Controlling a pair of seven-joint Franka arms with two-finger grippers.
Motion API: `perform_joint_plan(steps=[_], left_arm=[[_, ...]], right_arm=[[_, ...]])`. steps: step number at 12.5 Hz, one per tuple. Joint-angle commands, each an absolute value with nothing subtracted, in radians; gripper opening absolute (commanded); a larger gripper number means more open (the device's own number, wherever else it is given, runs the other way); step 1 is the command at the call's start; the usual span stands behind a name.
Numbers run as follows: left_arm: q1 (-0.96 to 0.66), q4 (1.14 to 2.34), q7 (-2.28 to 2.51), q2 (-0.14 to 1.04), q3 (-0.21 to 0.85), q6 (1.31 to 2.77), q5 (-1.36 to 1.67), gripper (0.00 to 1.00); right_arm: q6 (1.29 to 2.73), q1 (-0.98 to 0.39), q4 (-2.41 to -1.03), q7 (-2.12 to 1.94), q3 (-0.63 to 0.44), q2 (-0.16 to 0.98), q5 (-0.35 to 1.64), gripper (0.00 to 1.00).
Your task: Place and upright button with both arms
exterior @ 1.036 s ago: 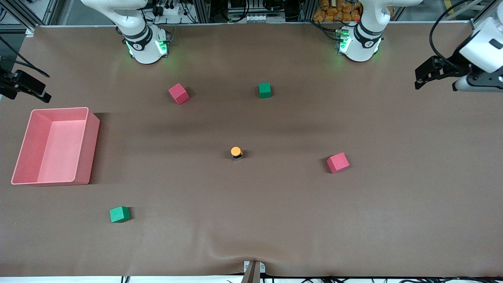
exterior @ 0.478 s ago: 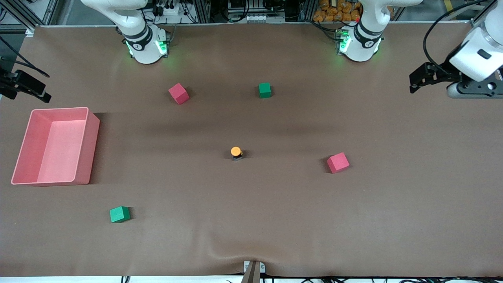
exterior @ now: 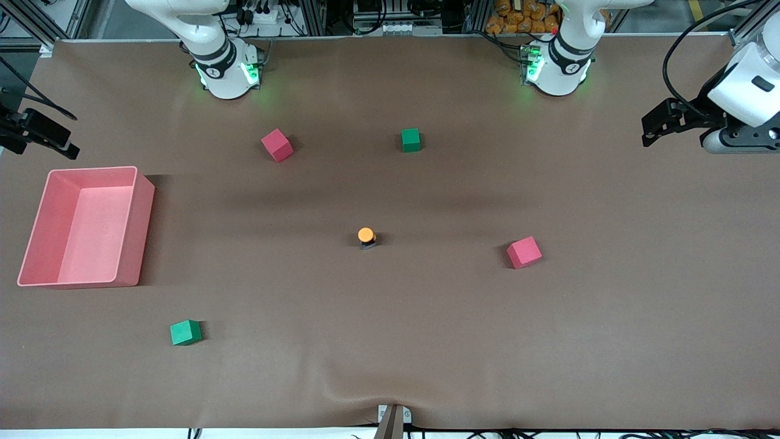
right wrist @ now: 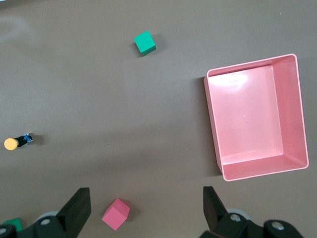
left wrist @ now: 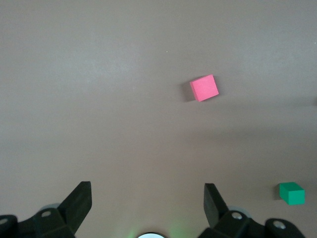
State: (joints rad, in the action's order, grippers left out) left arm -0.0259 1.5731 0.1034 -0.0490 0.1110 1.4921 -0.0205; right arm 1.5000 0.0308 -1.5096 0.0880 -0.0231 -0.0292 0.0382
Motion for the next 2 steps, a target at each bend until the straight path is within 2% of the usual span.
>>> perform_joint_plan(steps=[1,2], left_arm=[[-0.011,1.560,0.113,-0.051,0.129,1.483,-0.043,1.00],[-0.011,1.560,0.114,-0.052,0.129,1.474,-0.043,1.00]], right_arm=[[1.488,0.038,-1.497,0.084,-0.020,-0.026,0.057,1.00],[1.488,0.040,-1.497,0.084,-0.020,-0.026,0.057,1.00]])
